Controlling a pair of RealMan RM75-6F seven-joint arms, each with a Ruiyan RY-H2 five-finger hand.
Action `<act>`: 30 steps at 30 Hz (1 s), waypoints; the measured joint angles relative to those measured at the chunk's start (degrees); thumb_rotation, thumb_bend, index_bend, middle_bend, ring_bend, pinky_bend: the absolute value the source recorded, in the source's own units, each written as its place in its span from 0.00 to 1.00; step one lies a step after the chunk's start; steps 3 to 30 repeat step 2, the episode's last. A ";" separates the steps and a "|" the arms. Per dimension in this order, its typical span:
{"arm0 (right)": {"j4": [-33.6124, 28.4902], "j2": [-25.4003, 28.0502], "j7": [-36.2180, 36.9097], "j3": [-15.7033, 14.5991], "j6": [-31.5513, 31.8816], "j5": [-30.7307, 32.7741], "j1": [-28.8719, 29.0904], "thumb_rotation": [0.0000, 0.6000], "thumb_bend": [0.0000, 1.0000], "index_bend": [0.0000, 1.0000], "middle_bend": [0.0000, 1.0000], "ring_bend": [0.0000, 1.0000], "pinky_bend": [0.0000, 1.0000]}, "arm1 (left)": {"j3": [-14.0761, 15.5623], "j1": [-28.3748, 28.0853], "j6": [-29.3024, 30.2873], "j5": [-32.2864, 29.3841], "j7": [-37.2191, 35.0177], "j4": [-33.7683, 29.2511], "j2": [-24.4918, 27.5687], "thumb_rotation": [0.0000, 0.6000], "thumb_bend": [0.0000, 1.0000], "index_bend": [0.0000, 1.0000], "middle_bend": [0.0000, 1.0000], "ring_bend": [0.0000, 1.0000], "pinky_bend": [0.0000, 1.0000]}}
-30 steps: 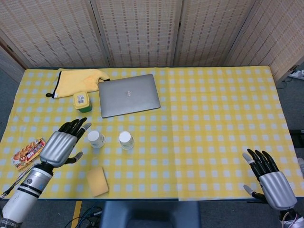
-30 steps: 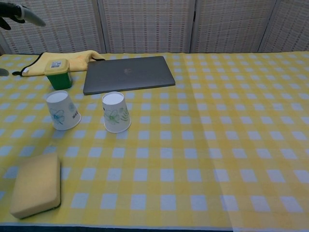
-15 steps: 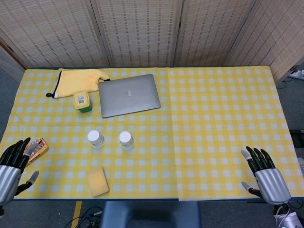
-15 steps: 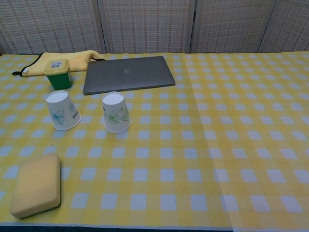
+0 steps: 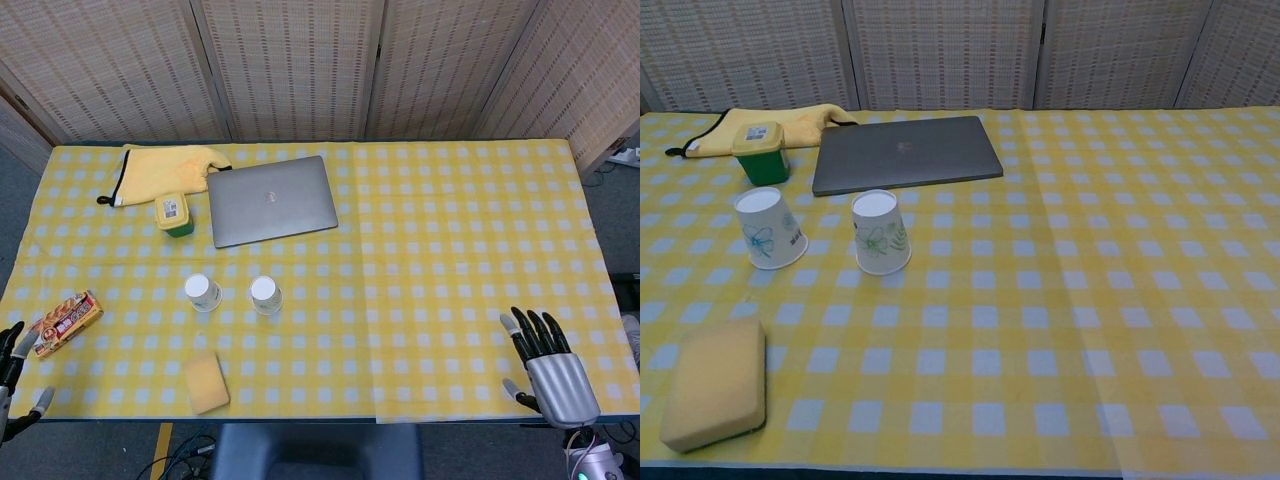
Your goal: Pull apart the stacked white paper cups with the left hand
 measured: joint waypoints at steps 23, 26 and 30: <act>-0.01 0.09 0.33 0.06 0.34 0.23 -0.19 1.00 0.20 0.00 0.00 0.00 0.00 | -0.30 0.22 -0.83 -0.28 0.73 -1.03 0.35 1.00 0.33 0.08 0.00 0.00 0.16; -0.01 0.09 0.33 0.06 0.34 0.23 -0.19 1.00 0.20 0.00 0.00 0.00 0.00 | -0.30 0.22 -0.83 -0.28 0.73 -1.03 0.35 1.00 0.33 0.08 0.00 0.00 0.16; -0.01 0.09 0.33 0.06 0.34 0.23 -0.19 1.00 0.20 0.00 0.00 0.00 0.00 | -0.30 0.22 -0.83 -0.28 0.73 -1.03 0.35 1.00 0.33 0.08 0.00 0.00 0.16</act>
